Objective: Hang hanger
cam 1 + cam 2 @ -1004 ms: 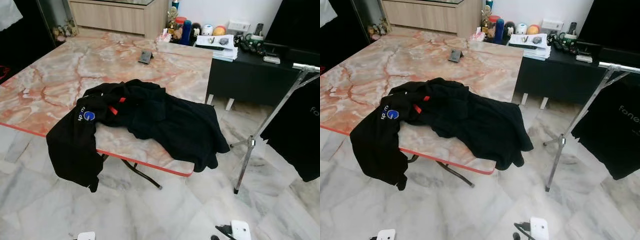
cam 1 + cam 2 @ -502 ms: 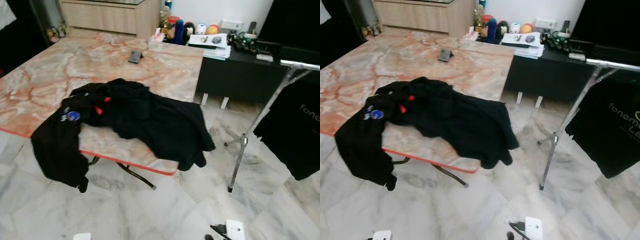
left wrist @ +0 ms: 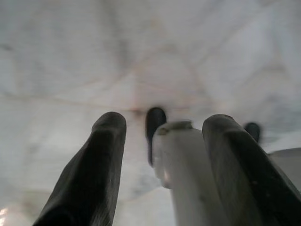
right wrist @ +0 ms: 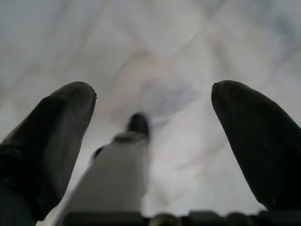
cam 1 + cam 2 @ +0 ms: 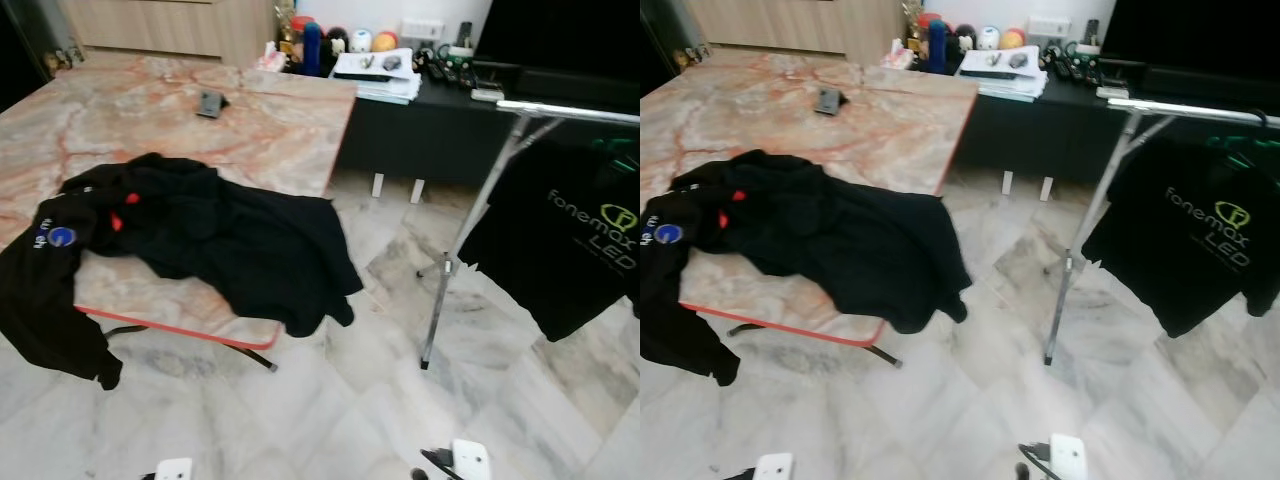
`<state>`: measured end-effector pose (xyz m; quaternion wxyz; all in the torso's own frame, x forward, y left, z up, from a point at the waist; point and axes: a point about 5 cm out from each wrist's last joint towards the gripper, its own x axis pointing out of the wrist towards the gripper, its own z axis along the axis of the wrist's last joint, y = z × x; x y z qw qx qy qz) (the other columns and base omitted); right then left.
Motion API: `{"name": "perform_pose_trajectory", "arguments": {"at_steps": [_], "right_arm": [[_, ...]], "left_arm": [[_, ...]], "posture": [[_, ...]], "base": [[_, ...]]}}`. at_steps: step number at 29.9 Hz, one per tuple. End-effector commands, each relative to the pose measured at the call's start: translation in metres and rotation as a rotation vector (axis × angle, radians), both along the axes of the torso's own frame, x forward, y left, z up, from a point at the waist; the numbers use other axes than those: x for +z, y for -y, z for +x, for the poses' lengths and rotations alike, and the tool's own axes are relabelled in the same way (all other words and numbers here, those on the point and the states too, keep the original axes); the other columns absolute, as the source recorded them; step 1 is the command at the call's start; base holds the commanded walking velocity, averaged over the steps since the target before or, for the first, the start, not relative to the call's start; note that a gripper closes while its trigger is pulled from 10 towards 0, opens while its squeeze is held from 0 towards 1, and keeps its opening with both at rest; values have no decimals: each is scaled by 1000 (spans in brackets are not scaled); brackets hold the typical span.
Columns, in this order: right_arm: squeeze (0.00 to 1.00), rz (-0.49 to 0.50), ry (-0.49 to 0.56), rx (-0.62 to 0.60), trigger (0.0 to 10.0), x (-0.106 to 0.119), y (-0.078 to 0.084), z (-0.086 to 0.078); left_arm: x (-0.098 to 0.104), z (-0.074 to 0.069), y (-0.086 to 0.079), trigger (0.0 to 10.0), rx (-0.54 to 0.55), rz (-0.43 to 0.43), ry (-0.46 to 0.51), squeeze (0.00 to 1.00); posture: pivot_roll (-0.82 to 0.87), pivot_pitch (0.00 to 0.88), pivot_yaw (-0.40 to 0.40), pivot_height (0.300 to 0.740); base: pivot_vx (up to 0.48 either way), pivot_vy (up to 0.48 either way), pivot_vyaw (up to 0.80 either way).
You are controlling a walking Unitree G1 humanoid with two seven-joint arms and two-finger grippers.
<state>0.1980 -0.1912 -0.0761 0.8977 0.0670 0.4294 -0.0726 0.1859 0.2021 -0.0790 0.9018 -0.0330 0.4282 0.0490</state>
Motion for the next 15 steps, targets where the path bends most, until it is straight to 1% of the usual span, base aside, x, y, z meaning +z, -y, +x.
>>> {"name": "perform_pose_trajectory", "arguments": {"at_steps": [1,15], "right_arm": [[0,14,-18,-5,10000,-3,-2,-5],[0,15,-19,-9,10000,-3,-4,-5]], "left_arm": [[-3,-8,-7,10000,5,19,-28,0],[-3,-8,-7,10000,1,16,-27,0]], "posture": [[8,162,-39,740],[10,159,-39,740]], "base": [[0,-285,0],[0,-288,0]]}}
